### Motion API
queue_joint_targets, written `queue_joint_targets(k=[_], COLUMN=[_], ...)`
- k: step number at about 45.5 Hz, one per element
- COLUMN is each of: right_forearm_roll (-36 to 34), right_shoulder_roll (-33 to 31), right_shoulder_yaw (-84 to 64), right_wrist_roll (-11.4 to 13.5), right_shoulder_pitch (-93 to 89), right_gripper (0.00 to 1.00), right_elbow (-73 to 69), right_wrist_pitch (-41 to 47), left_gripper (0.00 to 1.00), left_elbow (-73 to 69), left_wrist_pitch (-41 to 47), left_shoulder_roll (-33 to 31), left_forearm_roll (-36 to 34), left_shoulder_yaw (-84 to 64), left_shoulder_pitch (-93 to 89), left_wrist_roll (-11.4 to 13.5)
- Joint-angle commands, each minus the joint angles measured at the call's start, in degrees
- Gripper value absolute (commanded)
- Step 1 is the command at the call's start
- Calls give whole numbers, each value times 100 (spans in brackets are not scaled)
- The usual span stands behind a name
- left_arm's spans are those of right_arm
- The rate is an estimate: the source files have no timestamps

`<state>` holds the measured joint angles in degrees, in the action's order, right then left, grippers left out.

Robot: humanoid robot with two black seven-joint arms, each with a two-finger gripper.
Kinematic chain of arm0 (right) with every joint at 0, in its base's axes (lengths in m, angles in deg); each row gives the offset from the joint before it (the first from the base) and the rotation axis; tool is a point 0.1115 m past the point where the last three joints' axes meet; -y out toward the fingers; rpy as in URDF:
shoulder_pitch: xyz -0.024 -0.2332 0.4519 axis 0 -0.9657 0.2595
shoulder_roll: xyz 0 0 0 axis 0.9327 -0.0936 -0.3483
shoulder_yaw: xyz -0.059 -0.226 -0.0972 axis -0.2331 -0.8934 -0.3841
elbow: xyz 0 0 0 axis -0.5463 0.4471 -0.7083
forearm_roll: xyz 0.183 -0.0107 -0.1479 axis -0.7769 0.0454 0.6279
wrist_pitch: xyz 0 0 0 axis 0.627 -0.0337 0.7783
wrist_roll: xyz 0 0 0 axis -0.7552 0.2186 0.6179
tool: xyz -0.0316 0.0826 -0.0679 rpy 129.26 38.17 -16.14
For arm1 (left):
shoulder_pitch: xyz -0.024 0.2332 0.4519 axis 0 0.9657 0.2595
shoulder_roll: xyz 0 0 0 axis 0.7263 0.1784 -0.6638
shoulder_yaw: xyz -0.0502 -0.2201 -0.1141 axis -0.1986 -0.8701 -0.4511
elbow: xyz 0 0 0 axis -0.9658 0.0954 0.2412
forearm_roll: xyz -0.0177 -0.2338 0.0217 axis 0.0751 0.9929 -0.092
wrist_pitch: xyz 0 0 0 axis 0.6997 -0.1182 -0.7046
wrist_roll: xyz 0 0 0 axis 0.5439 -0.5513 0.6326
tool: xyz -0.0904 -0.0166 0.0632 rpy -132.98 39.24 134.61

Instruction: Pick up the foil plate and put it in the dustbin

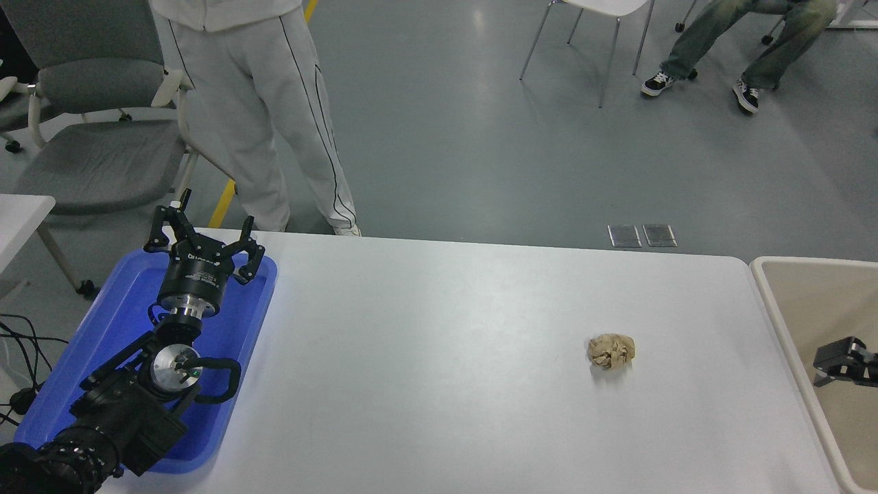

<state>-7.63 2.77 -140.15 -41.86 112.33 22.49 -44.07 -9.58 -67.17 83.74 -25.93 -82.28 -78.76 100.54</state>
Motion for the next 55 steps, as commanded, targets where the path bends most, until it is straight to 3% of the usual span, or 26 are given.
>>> queue_joint_targets(k=[1,5,39,55], right_forearm_roll=[90,82,-50,-129], right_shoulder_roll=[994,1550,2007,2394], right_shoulder_yaw=[-1251,-1639,-972,-409], right_wrist_roll=[-1,-1,-10,-28], right_shoulder_pitch=[1268,1708,4538,4714], right_gripper=[100,100,100,100], right_elbow=[-374,-656,-2238,-2265], right_wrist_pitch=[883,910,910,910], left_gripper=[100,100,100,100], left_elbow=[0,0,-9,-9], left_wrist_pitch=[0,0,9,9], left_shoulder_roll=[-7,2,2,2], left_forearm_roll=[1,1,1,1], left_shoulder_yaw=[-2,-2,-2,-2], left_shoulder_pitch=[0,0,9,9], left_wrist_roll=[1,1,1,1])
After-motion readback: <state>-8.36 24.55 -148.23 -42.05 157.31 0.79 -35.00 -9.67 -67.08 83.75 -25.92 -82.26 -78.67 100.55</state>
